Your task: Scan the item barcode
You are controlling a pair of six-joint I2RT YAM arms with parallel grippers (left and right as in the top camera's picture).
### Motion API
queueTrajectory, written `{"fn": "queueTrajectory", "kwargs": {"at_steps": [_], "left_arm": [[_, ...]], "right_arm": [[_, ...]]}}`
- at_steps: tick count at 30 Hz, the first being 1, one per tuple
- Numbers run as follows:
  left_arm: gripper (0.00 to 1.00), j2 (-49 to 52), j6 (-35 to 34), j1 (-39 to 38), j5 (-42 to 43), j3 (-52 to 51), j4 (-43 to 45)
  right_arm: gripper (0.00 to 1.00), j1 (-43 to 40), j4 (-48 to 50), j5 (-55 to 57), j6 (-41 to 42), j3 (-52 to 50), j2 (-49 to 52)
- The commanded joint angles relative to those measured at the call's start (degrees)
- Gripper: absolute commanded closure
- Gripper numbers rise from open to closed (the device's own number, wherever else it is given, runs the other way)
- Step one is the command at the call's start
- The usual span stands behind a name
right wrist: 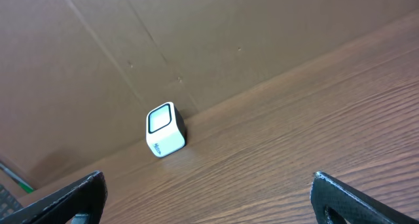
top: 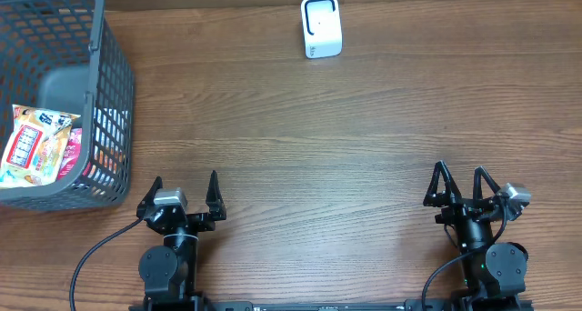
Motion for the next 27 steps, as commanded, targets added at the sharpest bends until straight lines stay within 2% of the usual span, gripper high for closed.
{"fn": "queueTrajectory", "kwargs": {"at_steps": [1,9,14,20,24,27], "left_arm": [[0.00,-0.70,-0.83,-0.24,0.42,-0.42,0.22],[0.00,-0.70,-0.83,-0.24,0.42,-0.42,0.22],[0.00,-0.70,1.33,-0.09,-5.51,-0.42,0.63],[0.00,-0.70,1.20,-0.09,-5.07,-0.42,0.61],[0.00,-0.70,-5.84,-0.09,5.22,-0.39,1.49],[0.00,-0.70,-13.18,-0.11,6.97,-0.37,4.31]], "right_arm": [[0.00,-0.22,0.22,0.57,0.04,-0.61,-0.68],[0.00,-0.22,0.22,0.57,0.04,-0.61,-0.68],[0.00,-0.22,0.22,0.57,0.04,-0.61,-0.68],[0.00,-0.22,0.22,0.57,0.04,-0.61,-0.68],[0.00,-0.22,0.22,0.57,0.04,-0.61,-0.68],[0.00,-0.22,0.22,0.57,0.04,-0.61,-0.68]]}}
